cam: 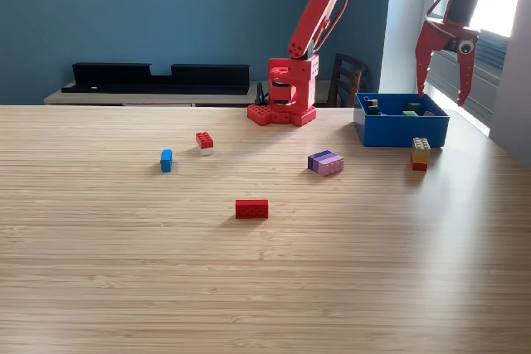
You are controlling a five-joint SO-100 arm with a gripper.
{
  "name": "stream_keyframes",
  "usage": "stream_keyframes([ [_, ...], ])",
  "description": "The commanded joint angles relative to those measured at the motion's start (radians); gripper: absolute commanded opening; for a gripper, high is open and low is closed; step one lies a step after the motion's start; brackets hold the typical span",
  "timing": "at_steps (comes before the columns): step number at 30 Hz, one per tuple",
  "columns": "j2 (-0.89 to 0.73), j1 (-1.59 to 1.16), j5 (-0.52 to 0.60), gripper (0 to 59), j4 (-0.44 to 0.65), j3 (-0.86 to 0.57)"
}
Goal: Grasp a lego block and put it in the bin.
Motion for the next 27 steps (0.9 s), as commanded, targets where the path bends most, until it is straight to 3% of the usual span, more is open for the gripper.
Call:
stream_keyframes([
  [1, 0.035, 0.009, -0.014, 32.1, 0.046, -0.008],
  [7, 0.037, 0.158, 0.028, 0.3, 0.046, -0.012],
  [18, 0.037, 0.647, 0.055, 0.1, 0.046, -0.048],
  [27, 0.038, 0.838, 0.009, 0.1, 0.046, -0.060],
])
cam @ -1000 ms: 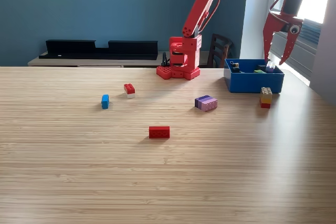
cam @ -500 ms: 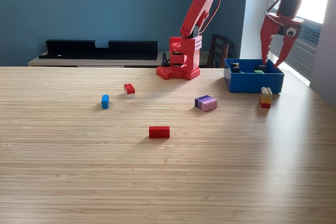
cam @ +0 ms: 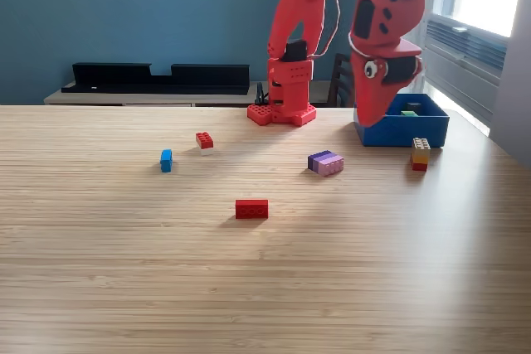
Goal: Grasp a lego block and put it in the bin.
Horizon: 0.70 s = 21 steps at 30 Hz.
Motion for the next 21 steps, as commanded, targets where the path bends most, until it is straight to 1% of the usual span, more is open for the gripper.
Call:
stream_keyframes([
  [1, 0.038, 0.064, -0.015, 0.1, 0.046, -0.055],
  [7, 0.038, 0.104, -0.026, 0.1, 0.046, -0.048],
  [15, 0.038, 0.129, -0.028, 0.1, 0.046, -0.077],
  [21, 0.038, 0.202, -0.031, 0.1, 0.046, -0.100],
])
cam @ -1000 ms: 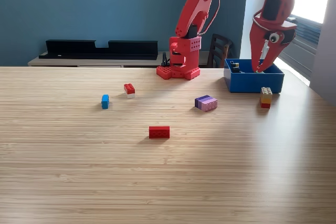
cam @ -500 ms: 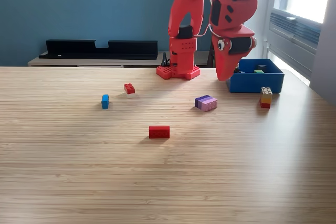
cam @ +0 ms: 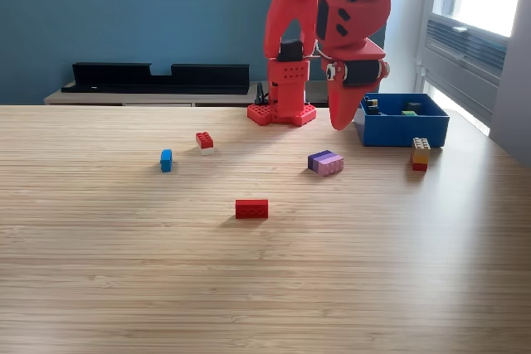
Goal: Grasp a lego block and put it in the bin.
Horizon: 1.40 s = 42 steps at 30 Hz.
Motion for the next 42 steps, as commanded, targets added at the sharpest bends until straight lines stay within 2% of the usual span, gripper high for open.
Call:
stream_keyframes([
  [1, 0.038, 0.075, -0.008, 0.1, 0.046, -0.083],
  [5, 0.037, 0.202, 0.012, 0.1, 0.044, -0.110],
  [15, 0.025, 0.623, 0.215, 0.2, 0.035, -0.170],
  [23, 0.021, 0.842, 0.325, 1.5, -0.034, -0.170],
  [25, 0.023, 0.870, 0.341, 7.2, -0.034, -0.166],
  [27, 0.023, 0.900, 0.350, 17.0, -0.034, -0.160],
  [29, 0.023, 0.928, 0.356, 22.3, -0.038, -0.143],
  [33, 0.032, 0.962, 0.357, 26.3, -0.095, -0.031],
  [42, 0.032, 0.971, 0.356, 27.0, -0.235, 0.204],
])
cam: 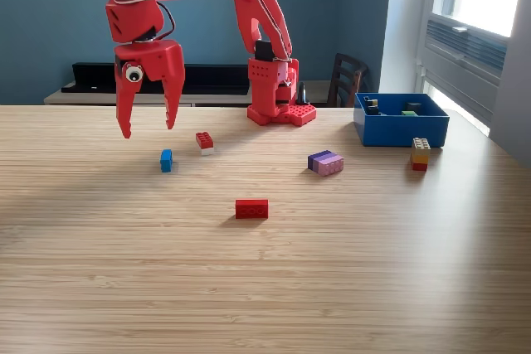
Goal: Grasp a lego block and put it in the bin.
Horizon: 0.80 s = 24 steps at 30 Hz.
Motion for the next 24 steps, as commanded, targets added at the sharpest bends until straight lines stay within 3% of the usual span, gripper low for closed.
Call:
stream_keyframes([
  [1, 0.035, 0.009, -0.002, 27.0, -0.078, 0.091],
  [15, 0.037, 0.008, -0.006, 23.8, -0.244, 0.258],
  [19, 0.037, 0.005, 0.002, 16.1, -0.301, 0.304],
  [23, 0.037, -0.003, 0.012, 2.1, -0.330, 0.324],
  [24, 0.037, -0.005, 0.012, 1.3, -0.331, 0.324],
])
